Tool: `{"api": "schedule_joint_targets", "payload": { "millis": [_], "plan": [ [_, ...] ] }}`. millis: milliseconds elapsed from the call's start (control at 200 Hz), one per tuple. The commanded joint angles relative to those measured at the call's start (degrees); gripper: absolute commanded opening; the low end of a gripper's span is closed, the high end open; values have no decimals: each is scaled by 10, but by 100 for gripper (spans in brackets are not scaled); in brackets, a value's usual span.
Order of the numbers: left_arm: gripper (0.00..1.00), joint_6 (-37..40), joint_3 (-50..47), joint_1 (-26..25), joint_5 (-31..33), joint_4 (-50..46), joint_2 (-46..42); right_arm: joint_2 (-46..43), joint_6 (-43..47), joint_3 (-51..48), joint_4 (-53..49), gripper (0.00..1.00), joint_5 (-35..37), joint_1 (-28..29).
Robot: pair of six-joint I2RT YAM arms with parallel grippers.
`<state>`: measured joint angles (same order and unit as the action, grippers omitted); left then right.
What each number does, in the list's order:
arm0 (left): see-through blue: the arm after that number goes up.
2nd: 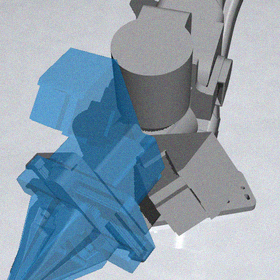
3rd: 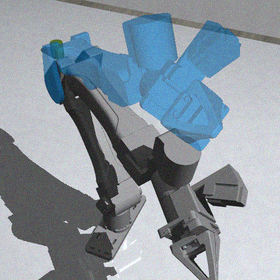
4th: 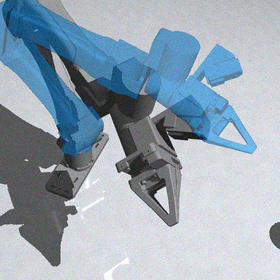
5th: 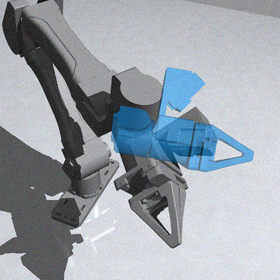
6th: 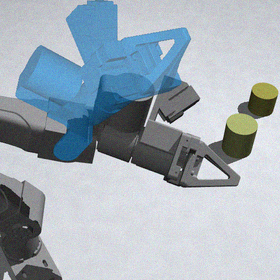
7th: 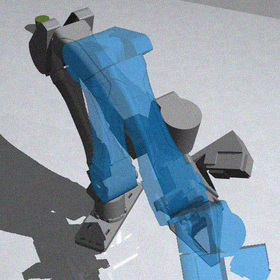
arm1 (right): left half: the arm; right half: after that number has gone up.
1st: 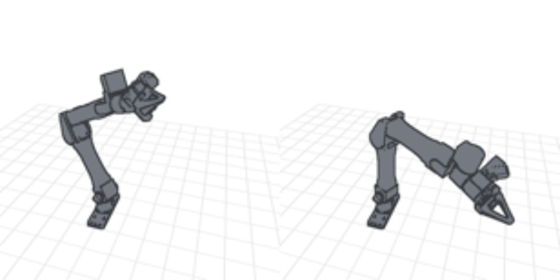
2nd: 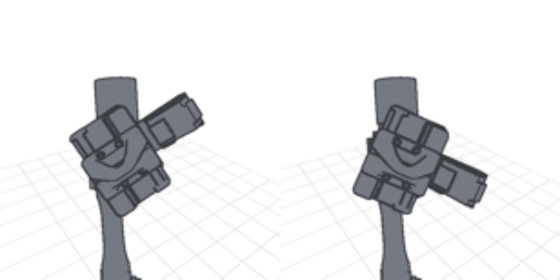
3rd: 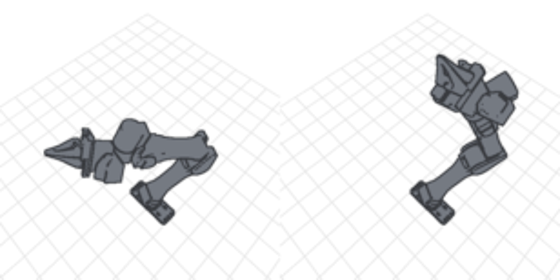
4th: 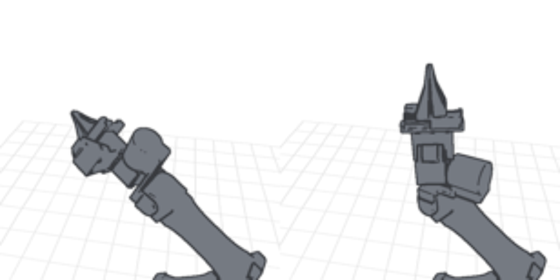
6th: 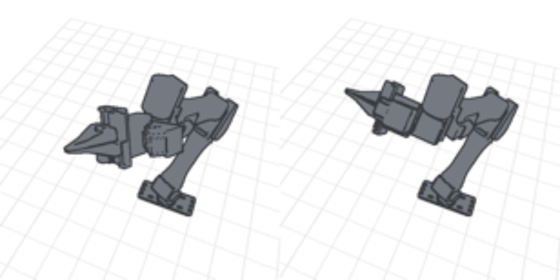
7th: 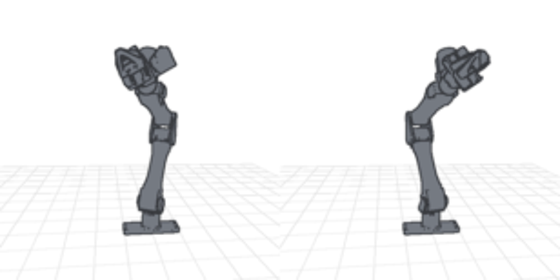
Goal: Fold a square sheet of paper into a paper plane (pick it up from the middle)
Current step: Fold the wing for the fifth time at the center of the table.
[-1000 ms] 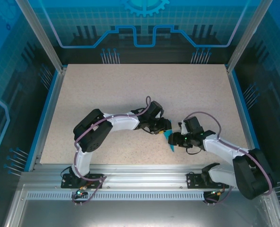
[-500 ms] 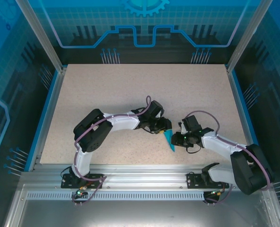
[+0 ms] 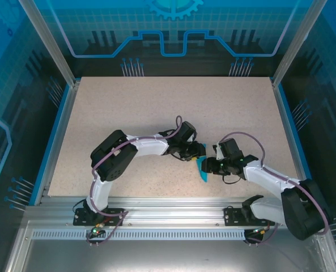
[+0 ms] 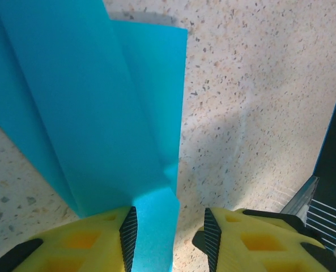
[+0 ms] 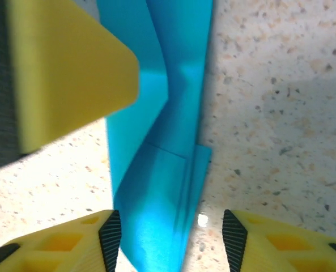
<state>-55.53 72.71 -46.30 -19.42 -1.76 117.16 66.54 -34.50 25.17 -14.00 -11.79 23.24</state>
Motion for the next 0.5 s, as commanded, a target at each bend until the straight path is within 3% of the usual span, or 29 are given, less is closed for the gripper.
{"api": "schedule_joint_targets", "payload": {
  "millis": [0,200,495],
  "plan": [
    [39,1,16,-3,-11,-17,3,-13,8,-11,28,58,-34,10],
    [39,-3,18,-3,-11,-14,3,13,20,3,23,66,-17,29],
    [39,-13,16,-2,-13,-7,-3,57,35,41,-13,65,69,85]
  ]
}}
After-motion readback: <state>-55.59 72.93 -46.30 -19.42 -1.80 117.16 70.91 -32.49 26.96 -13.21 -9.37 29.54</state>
